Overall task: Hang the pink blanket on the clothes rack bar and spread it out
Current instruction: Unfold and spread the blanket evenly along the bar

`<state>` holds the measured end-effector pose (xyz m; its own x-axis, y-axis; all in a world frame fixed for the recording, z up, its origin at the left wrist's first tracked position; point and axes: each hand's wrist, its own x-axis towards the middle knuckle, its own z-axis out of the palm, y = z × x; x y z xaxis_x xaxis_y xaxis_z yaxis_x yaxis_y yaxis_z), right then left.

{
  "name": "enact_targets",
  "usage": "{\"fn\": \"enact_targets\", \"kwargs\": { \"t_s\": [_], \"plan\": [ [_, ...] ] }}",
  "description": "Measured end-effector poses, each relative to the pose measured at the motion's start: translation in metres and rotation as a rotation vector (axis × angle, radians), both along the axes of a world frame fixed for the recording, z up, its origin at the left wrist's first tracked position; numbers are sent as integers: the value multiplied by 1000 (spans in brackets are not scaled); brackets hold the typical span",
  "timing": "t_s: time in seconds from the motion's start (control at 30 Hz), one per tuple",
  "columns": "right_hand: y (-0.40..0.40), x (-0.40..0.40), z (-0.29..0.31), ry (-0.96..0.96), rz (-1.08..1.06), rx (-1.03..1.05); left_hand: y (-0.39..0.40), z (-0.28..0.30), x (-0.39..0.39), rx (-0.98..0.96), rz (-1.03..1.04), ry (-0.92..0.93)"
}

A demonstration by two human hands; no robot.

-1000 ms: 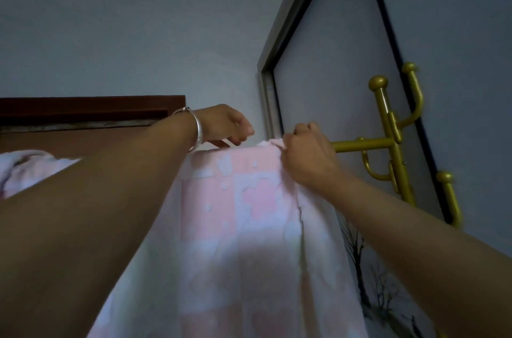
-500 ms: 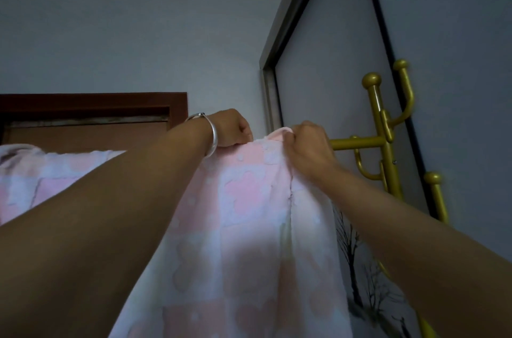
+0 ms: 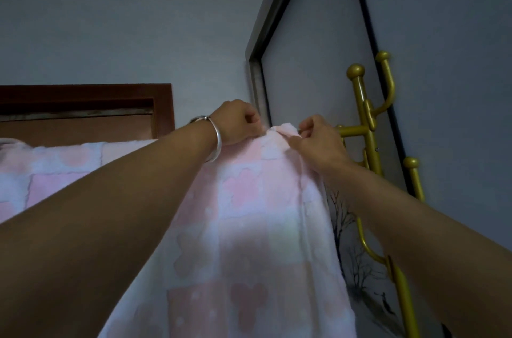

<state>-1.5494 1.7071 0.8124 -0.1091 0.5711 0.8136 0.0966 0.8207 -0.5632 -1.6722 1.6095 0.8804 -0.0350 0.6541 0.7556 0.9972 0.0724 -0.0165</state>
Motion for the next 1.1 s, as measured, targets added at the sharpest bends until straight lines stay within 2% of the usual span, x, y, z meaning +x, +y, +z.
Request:
{"fn": "enact_targets", "kwargs": {
  "t_s": [0.17, 0.3, 0.4, 0.5, 0.63, 0.7, 0.8, 0.93, 1.1],
  "plan": [
    [-3, 6, -8, -16, -5, -21, 0, -17, 2, -26, 13, 107],
    [0, 9, -11, 39, -56, -34, 3, -24, 4, 22, 20, 107],
    [0, 7, -1, 24, -95, 44, 7, -23, 8, 51, -2, 90],
    [-2, -3, 11, -140, -210, 173, 15, -19, 12, 51, -4, 77],
    [-2, -9, 22, -411, -475, 393, 25, -10, 16, -8, 66, 114],
    [1, -7, 29, -470, -497, 398, 27, -7, 17, -30, 91, 101],
    [9, 1, 45, -435, -363, 177, 30, -2, 21, -65, 131, 67],
    [21, 20, 57, -395, 70, -99, 31, 6, 28, -91, 171, 37],
    [28, 27, 51, -301, 439, -364, 33, 8, 36, -115, 198, 60]
  ]
}}
